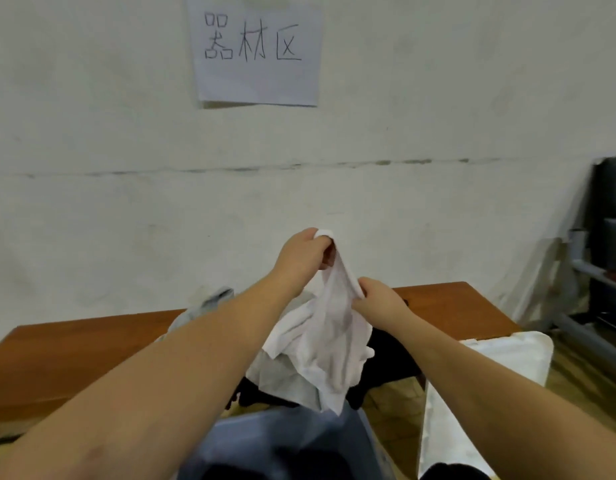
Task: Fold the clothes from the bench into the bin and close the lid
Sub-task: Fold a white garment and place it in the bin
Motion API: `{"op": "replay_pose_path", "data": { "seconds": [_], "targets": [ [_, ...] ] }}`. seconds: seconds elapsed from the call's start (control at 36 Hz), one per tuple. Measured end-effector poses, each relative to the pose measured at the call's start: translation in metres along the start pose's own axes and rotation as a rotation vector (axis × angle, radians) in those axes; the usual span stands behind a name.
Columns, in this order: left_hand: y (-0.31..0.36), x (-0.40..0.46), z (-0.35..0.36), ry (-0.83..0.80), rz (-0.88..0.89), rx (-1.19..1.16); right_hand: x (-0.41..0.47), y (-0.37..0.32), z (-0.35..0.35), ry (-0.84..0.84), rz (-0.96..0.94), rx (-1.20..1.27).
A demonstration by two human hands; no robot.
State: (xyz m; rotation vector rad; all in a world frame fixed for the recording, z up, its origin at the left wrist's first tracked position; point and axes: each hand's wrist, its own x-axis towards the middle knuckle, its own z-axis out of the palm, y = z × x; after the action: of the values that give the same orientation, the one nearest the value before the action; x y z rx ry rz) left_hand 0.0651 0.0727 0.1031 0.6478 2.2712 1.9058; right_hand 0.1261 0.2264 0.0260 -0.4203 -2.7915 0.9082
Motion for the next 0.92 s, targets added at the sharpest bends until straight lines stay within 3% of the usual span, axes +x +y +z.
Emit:
{"op": "replay_pose_path", "data": {
  "seconds": [0.14,0.28,0.47,0.61,0.69,0.78,0.92],
  "targets": [
    [0.011,-0.003,-0.027,0.085,-0.006,-0.081,-0.001,0.003,-0.004,-0.009,0.131,-0.030],
    [0.015,-0.005,-0.064,0.181,-0.083,-0.283,-0.001,0.000,-0.025,0.018,0.188,0.097],
    [0.014,-0.018,-0.098,0.278,-0.174,-0.514,-0.001,-0.025,-0.046,0.179,0.077,0.306],
    [0.007,-0.023,-0.111,0.420,-0.268,-0.592,-0.003,-0.053,-0.056,0.234,-0.033,0.290],
    [0.000,-0.025,-0.124,0.336,-0.303,-0.182,-0.001,-0.057,-0.061,0.286,-0.049,0.284],
    [-0.004,-0.035,-0.133,0.116,-0.237,0.287,0.003,-0.051,-0.067,0.352,-0.006,0.313],
    [-0.010,-0.054,-0.154,-0.256,-0.284,0.909,0.005,-0.031,-0.065,0.353,0.105,0.303]
  ]
}}
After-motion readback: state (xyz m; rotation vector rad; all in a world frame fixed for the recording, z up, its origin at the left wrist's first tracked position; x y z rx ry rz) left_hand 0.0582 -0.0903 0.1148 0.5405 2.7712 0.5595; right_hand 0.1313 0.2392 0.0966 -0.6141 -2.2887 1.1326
